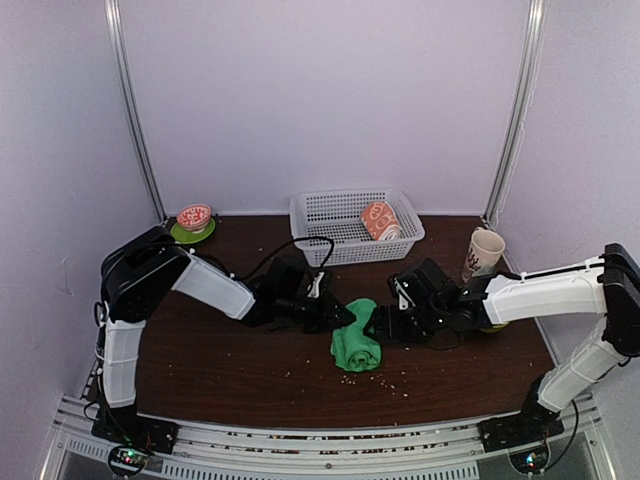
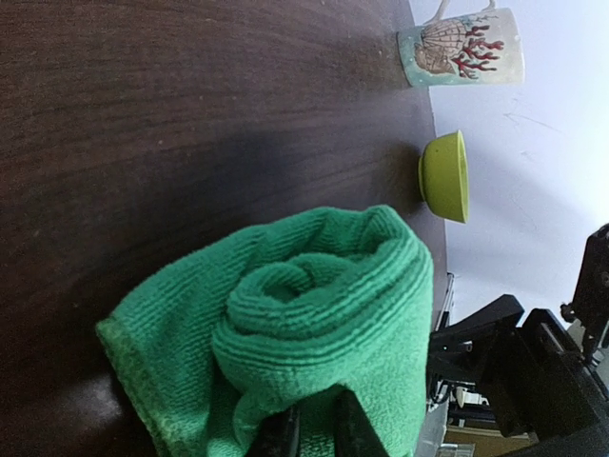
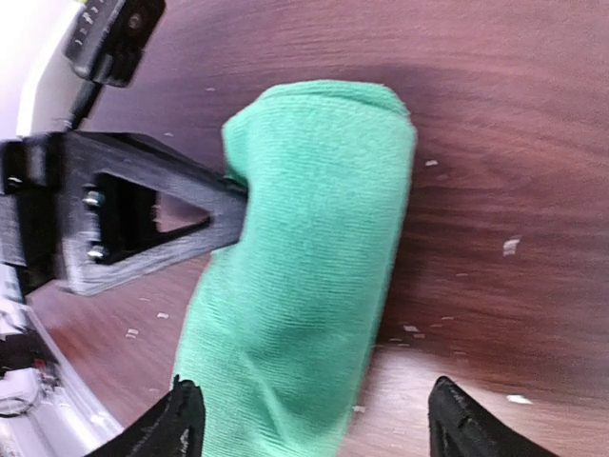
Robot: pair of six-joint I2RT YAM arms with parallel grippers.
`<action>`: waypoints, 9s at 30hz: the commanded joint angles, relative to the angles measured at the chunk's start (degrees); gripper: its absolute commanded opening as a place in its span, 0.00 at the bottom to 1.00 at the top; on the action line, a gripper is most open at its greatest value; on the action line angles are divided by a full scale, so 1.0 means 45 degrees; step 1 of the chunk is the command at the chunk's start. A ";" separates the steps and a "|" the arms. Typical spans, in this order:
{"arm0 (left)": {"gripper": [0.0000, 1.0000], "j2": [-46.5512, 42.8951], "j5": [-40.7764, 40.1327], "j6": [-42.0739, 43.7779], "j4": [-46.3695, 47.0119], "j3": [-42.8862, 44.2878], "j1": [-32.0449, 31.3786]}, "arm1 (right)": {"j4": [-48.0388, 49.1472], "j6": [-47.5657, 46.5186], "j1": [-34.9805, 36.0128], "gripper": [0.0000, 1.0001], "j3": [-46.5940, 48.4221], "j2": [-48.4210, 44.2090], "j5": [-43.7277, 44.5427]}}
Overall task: Roll the towels
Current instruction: Roll the towel at the center of the board, then pick up the towel from the center of the board, then move the bin to the center of the board, then adjust the towel in the bin.
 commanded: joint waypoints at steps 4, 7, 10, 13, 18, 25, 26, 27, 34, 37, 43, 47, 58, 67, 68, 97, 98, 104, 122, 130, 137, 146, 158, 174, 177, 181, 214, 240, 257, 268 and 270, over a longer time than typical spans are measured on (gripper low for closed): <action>0.15 0.0002 -0.0825 0.0442 -0.0955 -0.0576 0.0203 | 0.3116 0.0961 -0.0195 0.84 -0.0216 0.0997 -0.1376; 0.15 -0.0090 -0.0998 0.0616 -0.1233 -0.0659 0.0243 | 0.3466 0.1065 -0.0204 0.84 -0.0134 0.1591 -0.1610; 0.14 -0.0119 -0.0950 0.0610 -0.1131 -0.0876 0.0280 | 0.3278 0.0937 -0.0203 0.84 0.0019 0.1971 -0.1506; 0.15 -0.0235 -0.0876 0.0632 -0.1045 -0.0962 0.0306 | 0.2722 0.0588 -0.0181 0.75 0.0343 0.2278 -0.1440; 0.15 -0.0963 -0.0976 0.0868 -0.1369 -0.1324 0.0311 | 0.0602 -0.0268 0.0056 0.47 0.1450 0.2594 -0.0713; 0.15 -0.2662 -0.1236 0.1103 -0.1836 -0.2312 0.0308 | -0.3687 -0.1985 0.0954 0.30 0.4072 0.3623 0.1760; 0.15 -0.2874 -0.1286 0.1149 -0.1922 -0.2436 0.0311 | -0.4468 -0.2303 0.1109 0.29 0.4517 0.3876 0.2233; 0.15 -0.3064 -0.1368 0.1164 -0.1945 -0.2562 0.0312 | -0.5133 -0.2570 0.1226 0.28 0.4929 0.4127 0.2668; 0.15 -0.3262 -0.1359 0.1047 -0.1061 -0.2682 0.0312 | -0.6957 -0.3339 0.1502 0.27 0.6012 0.5163 0.4328; 0.15 -0.2920 -0.0997 0.0862 -0.0390 -0.2265 0.0311 | -0.7008 -0.3247 0.1599 0.28 0.6203 0.5390 0.4561; 0.16 -0.2564 -0.0397 0.0704 0.0635 -0.1492 0.0305 | -0.6768 -0.3043 0.1667 0.30 0.6305 0.5557 0.4491; 0.16 -0.2077 -0.0062 0.1065 0.0338 -0.0688 0.0312 | -0.6572 -0.3052 0.1677 0.33 0.6320 0.5513 0.4396; 0.16 0.0463 0.1449 -0.0224 0.1641 0.0679 0.0343 | -0.6168 -0.3419 0.1706 0.50 0.6301 0.5004 0.4020; 0.16 0.0589 0.0898 -0.0072 0.1409 0.0191 0.0622 | -0.5105 -0.2759 0.1325 0.73 0.4919 0.2713 0.2888; 0.16 0.0614 0.0863 -0.0026 0.1316 0.0201 0.0640 | -0.4585 -0.2563 0.1172 0.74 0.4503 0.2319 0.2468; 0.15 0.0464 0.0614 0.0341 0.0891 -0.0335 0.0761 | -0.0613 -0.1312 -0.0541 0.81 0.3255 0.4125 -0.2189; 0.15 0.0464 0.0593 0.0335 0.0868 -0.0336 0.0761 | -0.0725 -0.1272 -0.0531 0.80 0.3294 0.4222 -0.2118; 0.15 0.0382 0.0538 0.0419 0.0747 -0.0326 0.0761 | -0.2367 -0.1390 -0.0209 0.74 0.3978 0.5003 -0.1054; 0.17 -0.3469 -0.0176 0.0912 -0.0638 -0.1814 0.0780 | -0.4609 -0.1878 0.0169 0.00 0.4955 0.3347 0.1347; 0.19 -0.7282 -0.2293 0.2969 -0.4695 -0.1531 0.0800 | -0.6838 -0.3503 -0.1272 0.00 0.7002 0.1318 0.2545; 0.19 -0.8342 -0.5496 0.4812 -0.7415 -0.0734 0.0996 | -0.7282 -0.4787 -0.2935 0.00 1.0875 0.2669 0.3326; 0.19 -0.7272 -0.6367 0.5555 -0.8045 -0.0054 0.1285 | -0.4722 -0.5300 -0.4530 0.00 1.4081 0.5842 0.3227; 0.19 -0.5776 -0.7117 0.5566 -0.7638 0.1011 0.2458 | -0.5668 -0.5780 -0.5071 0.00 2.0771 1.1179 0.2378; 0.19 -0.4585 -0.6209 0.5166 -0.7372 0.1656 0.3000 | -0.5976 -0.5171 -0.4980 0.00 2.1017 1.2991 0.0848; 0.19 -0.4595 -0.6195 0.5164 -0.7378 0.1655 0.3029 | -0.6400 -0.5252 -0.4851 0.00 2.0976 1.2973 0.0554; 0.19 -0.4752 -0.6239 0.5161 -0.7397 0.1656 0.3073 | -0.6625 -0.5283 -0.4678 0.00 2.0211 1.2490 0.0301; 0.19 -0.7325 -0.6500 0.4799 -0.7163 -0.0668 0.3209 | -0.5646 -0.4327 -0.3090 0.00 1.1450 0.6133 0.0693; 0.19 -0.6707 -0.6199 0.5143 -0.7300 -0.0659 0.3219 | -0.9778 -0.6939 -0.3173 0.00 1.8074 1.1511 0.2145; 0.19 -0.7100 -0.5989 0.4854 -0.6852 -0.1281 0.3221 | -0.8303 -0.6606 -0.2616 0.00 1.5771 0.8756 0.0693; 0.19 -0.6488 -0.5554 0.4854 -0.6887 -0.1047 0.3219 | -0.9712 -0.7032 -0.2675 0.00 1.6197 1.0185 0.0910; 0.19 -0.6334 -0.5402 0.4863 -0.6927 -0.0933 0.3208 | -0.9858 -0.7029 -0.2821 0.00 1.6213 1.0492 0.1038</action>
